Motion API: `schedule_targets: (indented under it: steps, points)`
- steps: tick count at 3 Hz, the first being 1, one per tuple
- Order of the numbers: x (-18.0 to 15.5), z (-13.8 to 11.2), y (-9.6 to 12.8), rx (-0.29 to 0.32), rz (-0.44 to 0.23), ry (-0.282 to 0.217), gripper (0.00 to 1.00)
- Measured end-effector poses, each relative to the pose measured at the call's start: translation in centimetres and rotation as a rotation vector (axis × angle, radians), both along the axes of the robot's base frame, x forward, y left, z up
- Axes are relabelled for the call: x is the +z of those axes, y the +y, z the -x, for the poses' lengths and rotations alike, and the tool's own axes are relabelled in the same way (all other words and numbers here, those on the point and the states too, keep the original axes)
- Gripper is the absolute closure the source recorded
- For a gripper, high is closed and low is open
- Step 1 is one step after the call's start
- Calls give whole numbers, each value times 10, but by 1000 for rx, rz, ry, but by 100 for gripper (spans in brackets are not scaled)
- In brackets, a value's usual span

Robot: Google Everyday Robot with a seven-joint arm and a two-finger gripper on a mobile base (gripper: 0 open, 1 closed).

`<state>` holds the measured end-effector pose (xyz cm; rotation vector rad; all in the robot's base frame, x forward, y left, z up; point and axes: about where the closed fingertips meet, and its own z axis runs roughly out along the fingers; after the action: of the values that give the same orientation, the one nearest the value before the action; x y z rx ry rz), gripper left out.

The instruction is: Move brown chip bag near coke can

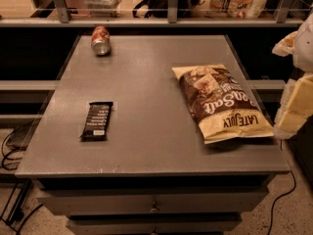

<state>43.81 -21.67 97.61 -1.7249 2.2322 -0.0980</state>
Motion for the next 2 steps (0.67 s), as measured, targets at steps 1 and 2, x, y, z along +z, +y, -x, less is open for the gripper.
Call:
schedule_targets:
  steps: [1,2]
  points:
    - [0,0,0,0,0,0,0]
    - [0,-3,3,0,-21,-14,0]
